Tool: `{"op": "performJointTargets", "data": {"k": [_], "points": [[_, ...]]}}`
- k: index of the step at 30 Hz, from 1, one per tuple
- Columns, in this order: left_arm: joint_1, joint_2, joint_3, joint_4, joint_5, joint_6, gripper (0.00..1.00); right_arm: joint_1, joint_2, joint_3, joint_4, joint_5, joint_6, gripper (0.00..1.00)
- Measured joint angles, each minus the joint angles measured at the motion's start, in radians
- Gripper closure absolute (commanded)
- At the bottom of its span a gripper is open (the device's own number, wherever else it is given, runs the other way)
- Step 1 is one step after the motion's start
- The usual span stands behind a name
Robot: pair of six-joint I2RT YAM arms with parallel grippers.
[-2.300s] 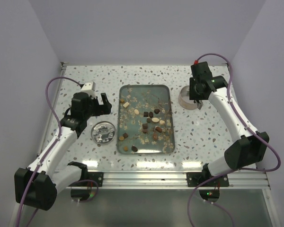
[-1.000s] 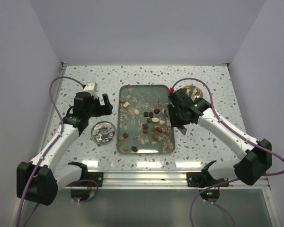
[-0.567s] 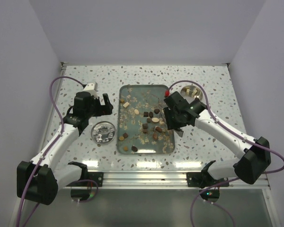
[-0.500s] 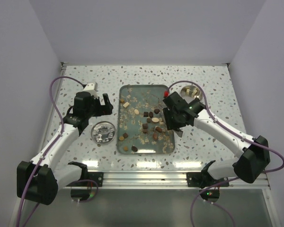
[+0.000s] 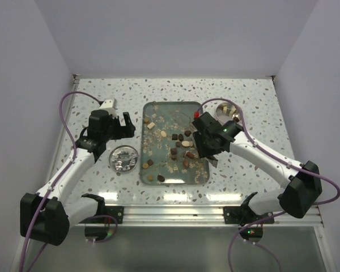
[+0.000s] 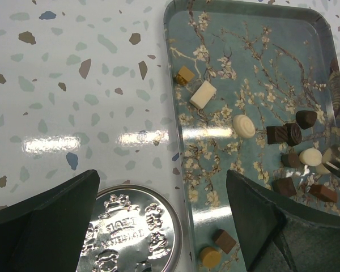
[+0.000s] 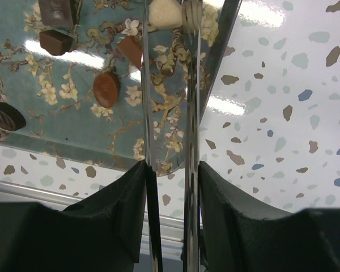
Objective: Pack the chocolate
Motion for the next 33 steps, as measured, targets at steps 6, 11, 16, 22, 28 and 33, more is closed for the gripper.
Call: {"op": "performJointTargets", "data": {"k": [6, 11, 16, 22, 28, 33], "points": [[0.0, 0.0, -0.005, 0.003, 0.002, 0.0, 0.0, 0.001, -0.005, -0.002, -0.021, 0.023, 0.027, 0.57], [0.0, 0.0, -0.008, 0.003, 0.004, 0.0, 0.0, 0.001, -0.016, -0.003, -0.026, 0.024, 0.036, 0.57], [0.0, 0.0, -0.008, 0.003, 0.005, 0.0, 0.0, 0.002, -0.018, -0.013, -0.024, 0.018, 0.035, 0.57], [0.0, 0.0, -0.009, 0.003, 0.008, 0.0, 0.0, 0.014, -0.018, -0.014, -0.024, 0.014, 0.035, 0.57], [0.0, 0.0, -0.01, 0.003, 0.01, 0.0, 0.0, 0.026, -0.018, -0.014, -0.026, 0.012, 0.033, 0.57], [0.0, 0.0, -0.01, 0.003, 0.011, 0.0, 0.0, 0.037, -0.014, -0.014, -0.042, 0.013, 0.032, 0.63]]}}
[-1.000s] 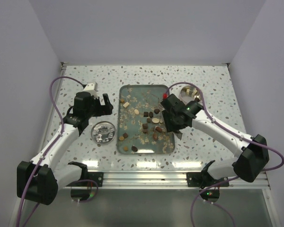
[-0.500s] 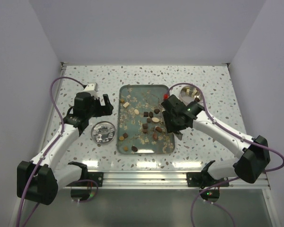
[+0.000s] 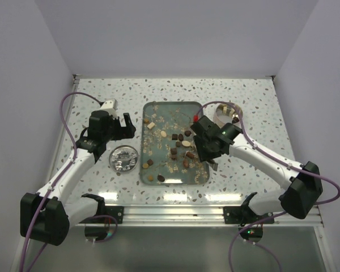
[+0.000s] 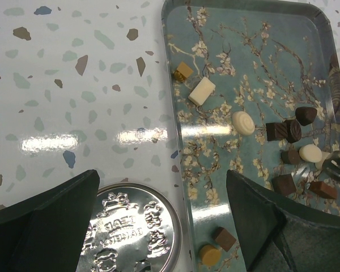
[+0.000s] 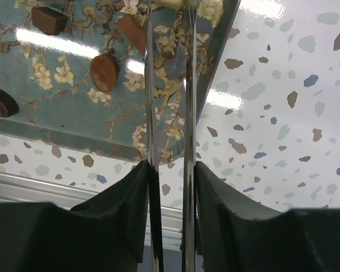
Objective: Pack the chocolate
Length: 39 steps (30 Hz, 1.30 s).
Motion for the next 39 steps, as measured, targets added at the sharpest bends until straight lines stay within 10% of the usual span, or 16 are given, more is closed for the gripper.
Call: {"op": "performJointTargets", "data": {"k": [39], "points": [[0.0, 0.0, -0.016, -0.001, 0.0, 0.005, 0.0, -0.122, 0.136, 0.229, -0.03, 0.141, -0.084, 0.71]]}}
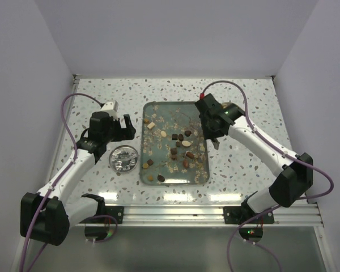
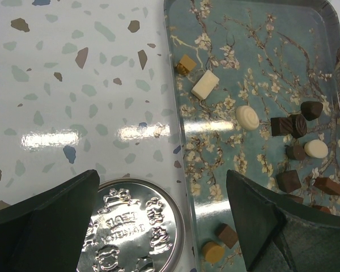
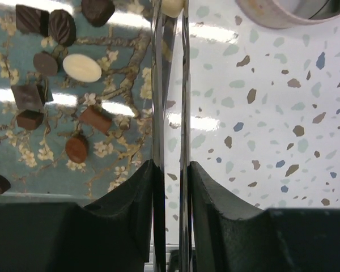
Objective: Pack the chocolate
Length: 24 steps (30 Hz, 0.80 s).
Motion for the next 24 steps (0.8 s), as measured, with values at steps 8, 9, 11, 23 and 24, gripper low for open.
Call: {"op": "performJointTargets", "data": {"k": [8, 9, 11, 23, 24], "points": [[0.0, 0.0, 0.0, 0.0, 0.0, 0.003, 0.0, -0.207, 0.0, 0.093, 0.04, -0.025, -0.065, 0.71], [0.0, 0.0, 0.0, 0.0, 0.0, 0.003, 0.0, -0.226, 0.0, 0.1, 0.042, -0.025, -0.075, 0.71], [0.0, 0.0, 0.0, 0.0, 0.0, 0.003, 0.0, -0.256, 0.0, 0.107, 0.042, -0.027, -0.091, 0.71], [0.0, 0.0, 0.0, 0.0, 0.0, 0.003, 0.0, -0.35, 0.0, 0.106, 0.041, -0.045, -0.129, 0.58], [0.0, 0.0, 0.0, 0.0, 0.0, 0.003, 0.0, -0.352, 0.0, 0.106, 0.041, -0.048, -0.131, 0.56]]}}
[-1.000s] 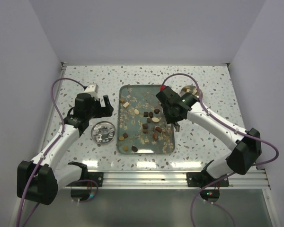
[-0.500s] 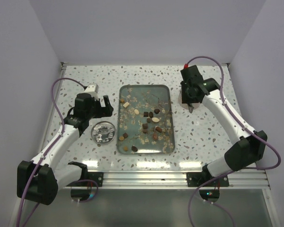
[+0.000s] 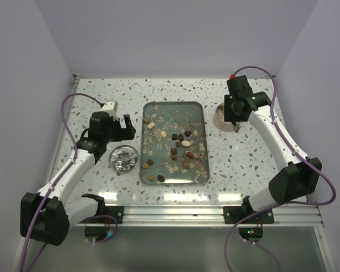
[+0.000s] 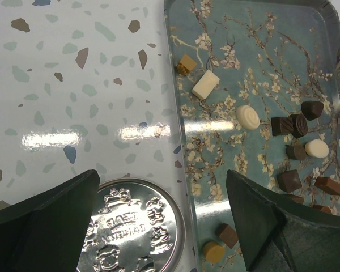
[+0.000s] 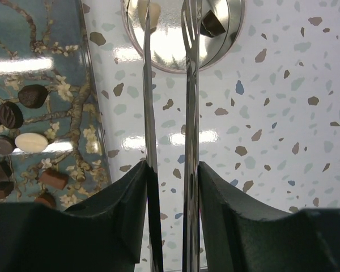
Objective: Pack the chocolate
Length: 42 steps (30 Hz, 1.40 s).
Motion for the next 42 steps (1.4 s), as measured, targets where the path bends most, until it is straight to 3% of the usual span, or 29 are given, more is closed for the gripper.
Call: {"op": "performJointTargets", "data": {"k": [18, 28, 42], "points": [[0.0, 0.001, 0.0, -0.001, 0.001, 0.0, 0.0, 0.005, -0.042, -0.04, 0.007, -0.082, -0.005, 0.58], [0.0, 0.008, 0.0, -0.001, 0.014, 0.0, 0.0, 0.316, -0.152, -0.223, 0.014, -0.149, 0.12, 0.59], [0.0, 0.006, -0.014, 0.002, 0.035, -0.011, 0.0, 0.479, -0.287, -0.354, -0.024, -0.198, 0.223, 0.59]]}}
